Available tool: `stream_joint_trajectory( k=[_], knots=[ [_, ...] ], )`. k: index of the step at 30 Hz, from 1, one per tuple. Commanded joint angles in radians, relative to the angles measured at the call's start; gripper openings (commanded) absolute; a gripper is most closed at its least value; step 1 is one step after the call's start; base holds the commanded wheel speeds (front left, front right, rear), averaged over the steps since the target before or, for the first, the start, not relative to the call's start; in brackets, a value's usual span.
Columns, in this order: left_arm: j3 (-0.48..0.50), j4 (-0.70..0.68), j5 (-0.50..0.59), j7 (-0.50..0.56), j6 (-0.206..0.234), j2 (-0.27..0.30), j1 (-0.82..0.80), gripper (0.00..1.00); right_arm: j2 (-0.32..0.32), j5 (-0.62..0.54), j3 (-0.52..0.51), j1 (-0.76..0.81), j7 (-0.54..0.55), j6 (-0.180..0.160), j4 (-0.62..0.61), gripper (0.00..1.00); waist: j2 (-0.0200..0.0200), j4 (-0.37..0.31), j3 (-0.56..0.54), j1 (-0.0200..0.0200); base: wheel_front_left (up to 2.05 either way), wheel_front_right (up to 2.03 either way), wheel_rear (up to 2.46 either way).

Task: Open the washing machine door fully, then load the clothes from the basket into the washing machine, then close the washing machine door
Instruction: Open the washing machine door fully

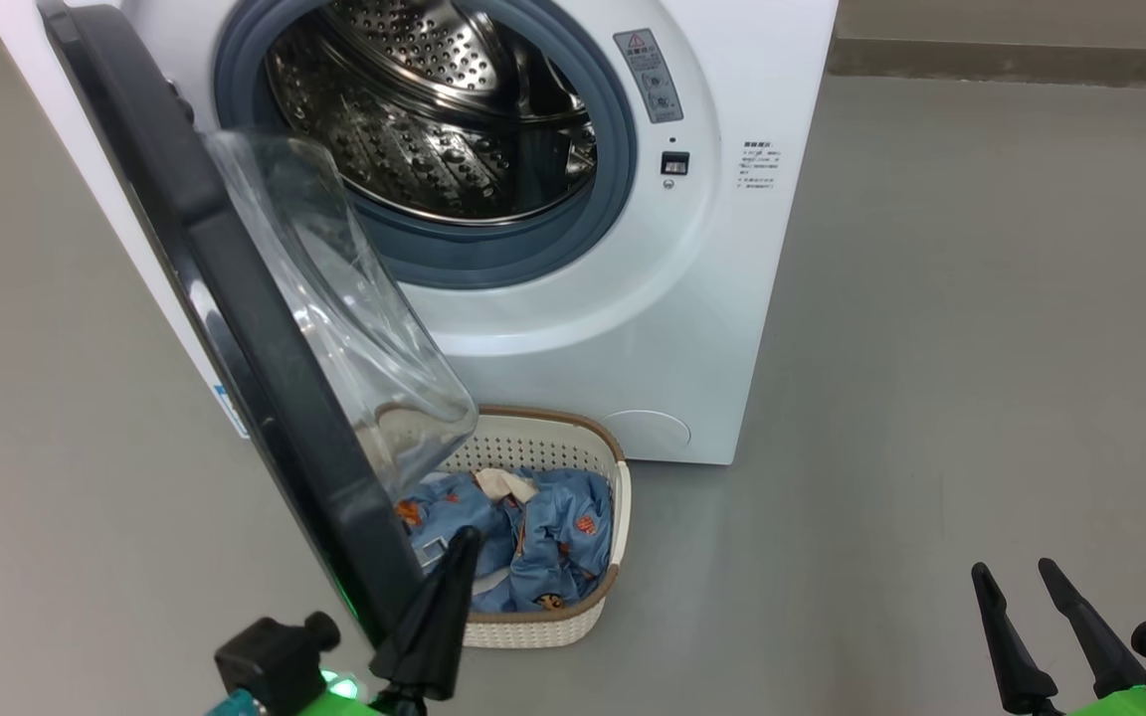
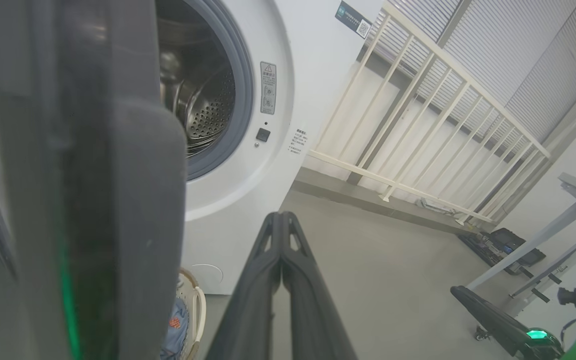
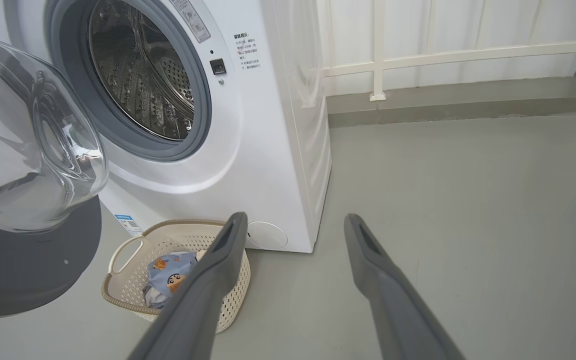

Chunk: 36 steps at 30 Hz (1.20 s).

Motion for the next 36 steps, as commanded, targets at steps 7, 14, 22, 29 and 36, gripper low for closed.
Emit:
stream_joint_trajectory(
  k=[7,14,22,29,36],
  knots=[
    [0.077,0.072,-0.032,-0.023,0.010,0.004,-0.066,0.00,-0.020,-0.013,0.014,-0.013,-0.012,0.002,-0.031,1.00,0.0000,0.011,0.006,0.0000,0.00,0.00,0.00],
    [0.107,0.127,-0.054,-0.035,0.011,0.013,-0.086,0.00,-0.020,-0.016,0.010,-0.018,-0.012,0.002,-0.041,1.00,0.0000,0.046,0.011,0.0000,0.00,0.00,0.00],
    [0.126,0.160,-0.065,-0.046,0.010,0.023,-0.093,0.00,-0.023,-0.020,0.012,-0.028,-0.012,0.002,-0.047,1.00,0.0000,0.095,0.019,0.0000,0.00,0.00,0.00],
    [0.136,0.149,-0.062,-0.053,0.017,0.031,-0.080,0.00,-0.022,-0.024,0.010,-0.029,-0.012,0.002,-0.050,1.00,0.0000,0.136,0.021,0.0000,0.00,0.00,0.00],
    [0.148,0.117,-0.043,-0.055,0.043,0.054,-0.055,0.00,-0.023,-0.025,0.011,-0.028,-0.012,0.002,-0.050,1.00,0.0000,0.187,0.023,0.0000,0.00,0.00,0.00]
  ],
)
